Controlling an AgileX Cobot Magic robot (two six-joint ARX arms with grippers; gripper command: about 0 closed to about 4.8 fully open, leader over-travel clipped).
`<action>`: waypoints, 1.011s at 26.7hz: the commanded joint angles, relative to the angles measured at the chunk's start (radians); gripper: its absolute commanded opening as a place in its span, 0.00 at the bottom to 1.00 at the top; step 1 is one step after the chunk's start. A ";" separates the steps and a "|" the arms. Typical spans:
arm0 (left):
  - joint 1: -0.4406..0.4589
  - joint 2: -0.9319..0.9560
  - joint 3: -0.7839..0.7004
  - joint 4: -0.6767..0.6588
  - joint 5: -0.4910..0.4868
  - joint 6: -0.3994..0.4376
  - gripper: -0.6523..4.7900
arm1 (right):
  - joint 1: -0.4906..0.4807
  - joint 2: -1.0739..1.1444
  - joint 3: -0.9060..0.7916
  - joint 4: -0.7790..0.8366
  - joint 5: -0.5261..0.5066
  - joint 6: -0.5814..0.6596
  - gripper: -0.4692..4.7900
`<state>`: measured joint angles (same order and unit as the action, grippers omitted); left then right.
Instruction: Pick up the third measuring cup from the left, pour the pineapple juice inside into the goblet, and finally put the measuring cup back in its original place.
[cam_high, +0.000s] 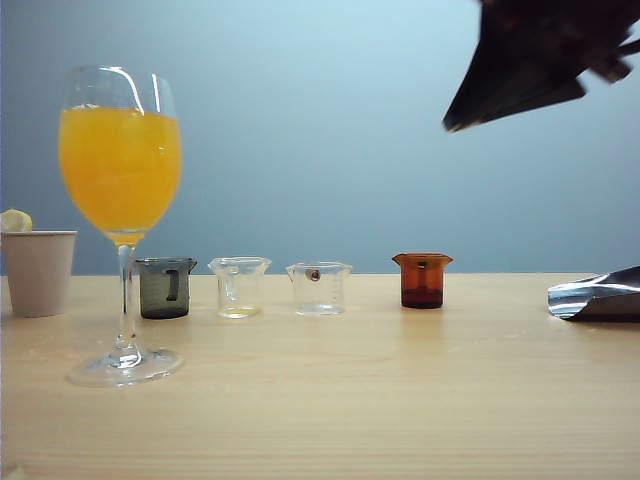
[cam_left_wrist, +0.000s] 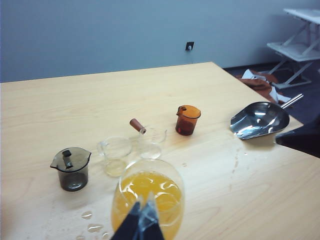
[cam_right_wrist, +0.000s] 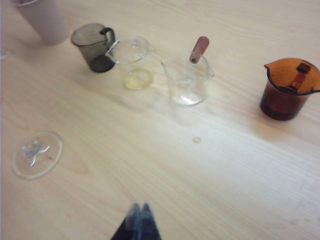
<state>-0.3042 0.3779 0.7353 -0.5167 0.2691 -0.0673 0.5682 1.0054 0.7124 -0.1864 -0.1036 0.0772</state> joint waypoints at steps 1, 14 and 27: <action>0.000 -0.044 -0.021 0.011 -0.003 -0.013 0.11 | 0.000 -0.108 -0.044 -0.025 -0.007 -0.010 0.08; 0.000 -0.254 -0.272 0.102 -0.027 -0.108 0.11 | 0.000 -0.595 -0.212 -0.177 0.061 0.005 0.08; 0.000 -0.376 -0.570 0.343 -0.074 -0.110 0.11 | 0.000 -0.980 -0.544 -0.070 0.176 0.055 0.08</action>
<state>-0.3042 0.0017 0.1856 -0.2214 0.1974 -0.1761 0.5682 0.0433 0.1829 -0.2897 0.0605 0.1272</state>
